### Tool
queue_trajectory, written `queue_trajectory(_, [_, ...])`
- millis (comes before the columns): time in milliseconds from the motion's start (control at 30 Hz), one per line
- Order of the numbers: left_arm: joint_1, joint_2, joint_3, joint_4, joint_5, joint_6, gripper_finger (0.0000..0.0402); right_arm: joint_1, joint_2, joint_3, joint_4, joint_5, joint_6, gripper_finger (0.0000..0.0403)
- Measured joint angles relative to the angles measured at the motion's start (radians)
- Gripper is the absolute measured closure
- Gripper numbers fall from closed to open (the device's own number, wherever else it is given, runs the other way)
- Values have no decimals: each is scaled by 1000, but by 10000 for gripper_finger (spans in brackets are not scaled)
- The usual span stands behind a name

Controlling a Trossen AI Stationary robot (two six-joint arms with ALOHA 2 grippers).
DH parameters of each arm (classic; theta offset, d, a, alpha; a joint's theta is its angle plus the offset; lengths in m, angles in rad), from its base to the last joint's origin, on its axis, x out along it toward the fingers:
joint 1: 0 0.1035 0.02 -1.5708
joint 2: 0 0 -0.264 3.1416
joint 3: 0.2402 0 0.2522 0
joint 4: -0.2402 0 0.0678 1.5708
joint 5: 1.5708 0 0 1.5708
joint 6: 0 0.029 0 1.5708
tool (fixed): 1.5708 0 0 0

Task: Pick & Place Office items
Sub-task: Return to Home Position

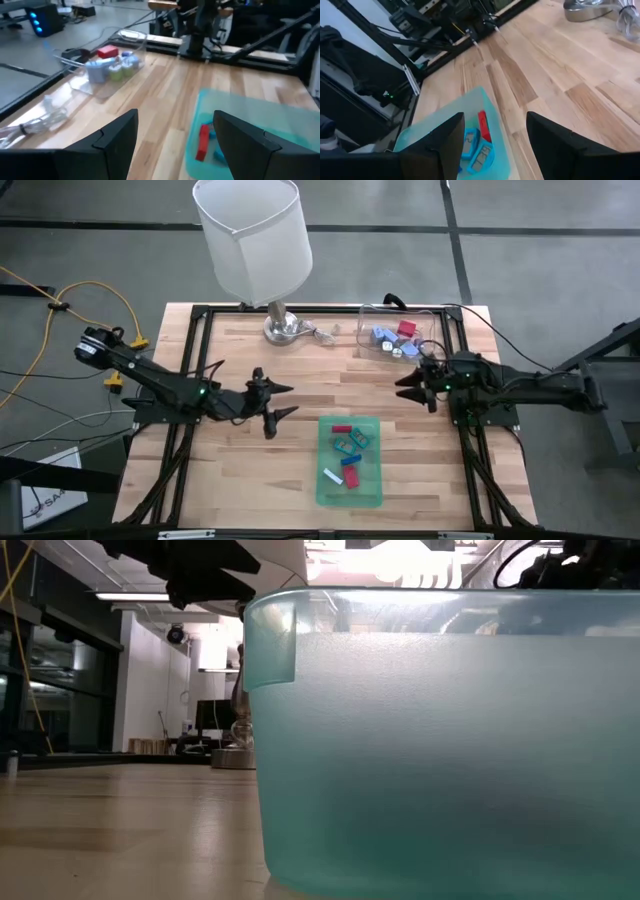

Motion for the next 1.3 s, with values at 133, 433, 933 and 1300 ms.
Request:
queue_trajectory(133, [-27,-6,-28,27,-37,-1,151,37,-34,-33,43,33,-17,201])
queue_trajectory(433, [-65,-8,-42,31,-130,-23,151,150,-81,-127,269,91,-115,201])
queue_trajectory(933, [-65,-8,-42,35,-130,-27,151,312,-84,-254,441,228,-166,201])
queue_trajectory(1300, [-65,-7,-42,46,-130,-27,151,325,-87,-254,358,231,-211,201])
